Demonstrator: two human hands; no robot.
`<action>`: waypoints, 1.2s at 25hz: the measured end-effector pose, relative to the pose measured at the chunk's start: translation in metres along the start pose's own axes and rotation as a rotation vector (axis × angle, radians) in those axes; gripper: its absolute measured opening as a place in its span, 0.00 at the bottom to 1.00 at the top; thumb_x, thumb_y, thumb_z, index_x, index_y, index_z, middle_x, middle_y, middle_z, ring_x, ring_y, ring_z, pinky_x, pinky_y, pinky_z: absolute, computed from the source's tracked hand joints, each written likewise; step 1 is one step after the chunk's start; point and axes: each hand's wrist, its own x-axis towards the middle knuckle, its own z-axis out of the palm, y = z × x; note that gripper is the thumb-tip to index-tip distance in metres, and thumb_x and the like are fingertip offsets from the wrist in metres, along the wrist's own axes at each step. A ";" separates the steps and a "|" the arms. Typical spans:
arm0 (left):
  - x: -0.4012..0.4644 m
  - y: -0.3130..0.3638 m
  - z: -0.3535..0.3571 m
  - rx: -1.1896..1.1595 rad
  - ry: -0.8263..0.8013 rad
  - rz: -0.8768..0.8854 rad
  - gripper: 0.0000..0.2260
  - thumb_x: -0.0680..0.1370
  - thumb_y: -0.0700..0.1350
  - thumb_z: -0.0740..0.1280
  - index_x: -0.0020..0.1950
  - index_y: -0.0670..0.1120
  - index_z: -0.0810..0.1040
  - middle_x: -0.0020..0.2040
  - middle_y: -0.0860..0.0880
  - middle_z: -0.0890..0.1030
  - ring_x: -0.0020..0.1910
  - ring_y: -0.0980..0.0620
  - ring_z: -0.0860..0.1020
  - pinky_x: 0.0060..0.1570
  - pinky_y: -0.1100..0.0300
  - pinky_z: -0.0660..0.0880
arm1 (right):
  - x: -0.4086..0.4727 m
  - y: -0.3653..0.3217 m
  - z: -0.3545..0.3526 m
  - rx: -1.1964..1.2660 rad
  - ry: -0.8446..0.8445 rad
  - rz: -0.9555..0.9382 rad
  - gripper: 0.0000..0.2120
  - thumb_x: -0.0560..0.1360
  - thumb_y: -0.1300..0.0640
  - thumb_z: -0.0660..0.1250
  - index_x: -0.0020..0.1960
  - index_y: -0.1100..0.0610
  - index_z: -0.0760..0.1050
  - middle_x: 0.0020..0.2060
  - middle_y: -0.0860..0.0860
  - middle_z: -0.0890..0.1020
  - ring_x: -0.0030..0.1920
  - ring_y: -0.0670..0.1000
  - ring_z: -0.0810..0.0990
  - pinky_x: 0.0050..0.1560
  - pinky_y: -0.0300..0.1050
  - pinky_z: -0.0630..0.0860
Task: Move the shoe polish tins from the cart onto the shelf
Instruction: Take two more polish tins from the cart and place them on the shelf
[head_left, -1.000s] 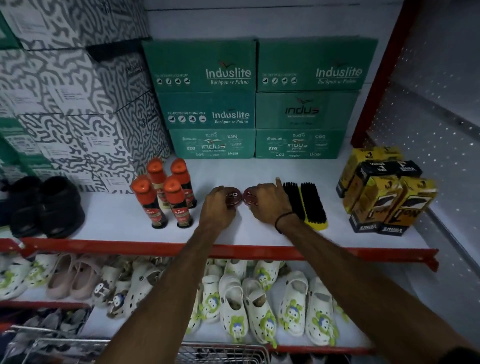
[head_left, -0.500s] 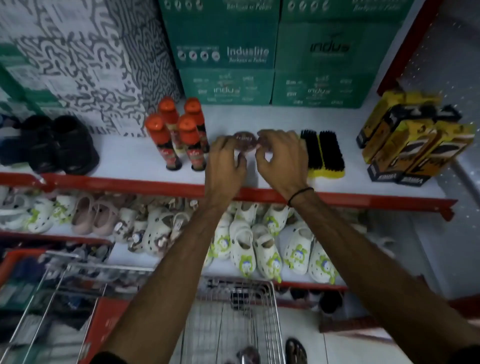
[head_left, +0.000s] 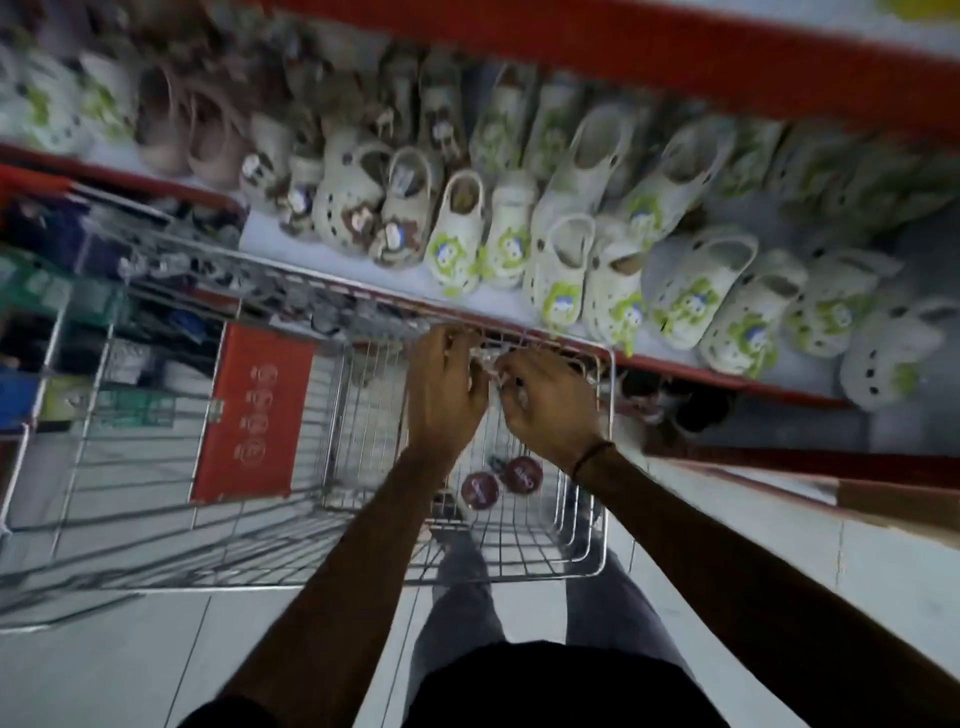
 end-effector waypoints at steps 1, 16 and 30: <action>-0.022 -0.018 0.020 0.000 -0.116 -0.059 0.15 0.71 0.32 0.68 0.57 0.40 0.78 0.57 0.38 0.78 0.55 0.40 0.77 0.53 0.46 0.79 | -0.014 0.014 0.027 -0.043 -0.208 0.075 0.14 0.75 0.59 0.66 0.59 0.56 0.79 0.53 0.54 0.84 0.53 0.58 0.82 0.49 0.52 0.81; -0.150 -0.102 0.197 0.273 -0.994 -0.523 0.42 0.69 0.44 0.80 0.77 0.44 0.60 0.74 0.38 0.64 0.71 0.32 0.68 0.63 0.42 0.76 | -0.099 0.113 0.207 -0.520 -0.944 -0.005 0.21 0.81 0.57 0.60 0.73 0.51 0.68 0.72 0.60 0.66 0.65 0.69 0.71 0.47 0.58 0.80; 0.007 -0.014 -0.101 -0.069 -0.141 -0.225 0.30 0.60 0.49 0.77 0.61 0.47 0.78 0.59 0.43 0.78 0.58 0.46 0.76 0.58 0.56 0.74 | 0.067 -0.046 -0.071 -0.028 -0.143 0.054 0.33 0.63 0.45 0.74 0.65 0.55 0.76 0.56 0.59 0.81 0.56 0.63 0.79 0.57 0.55 0.77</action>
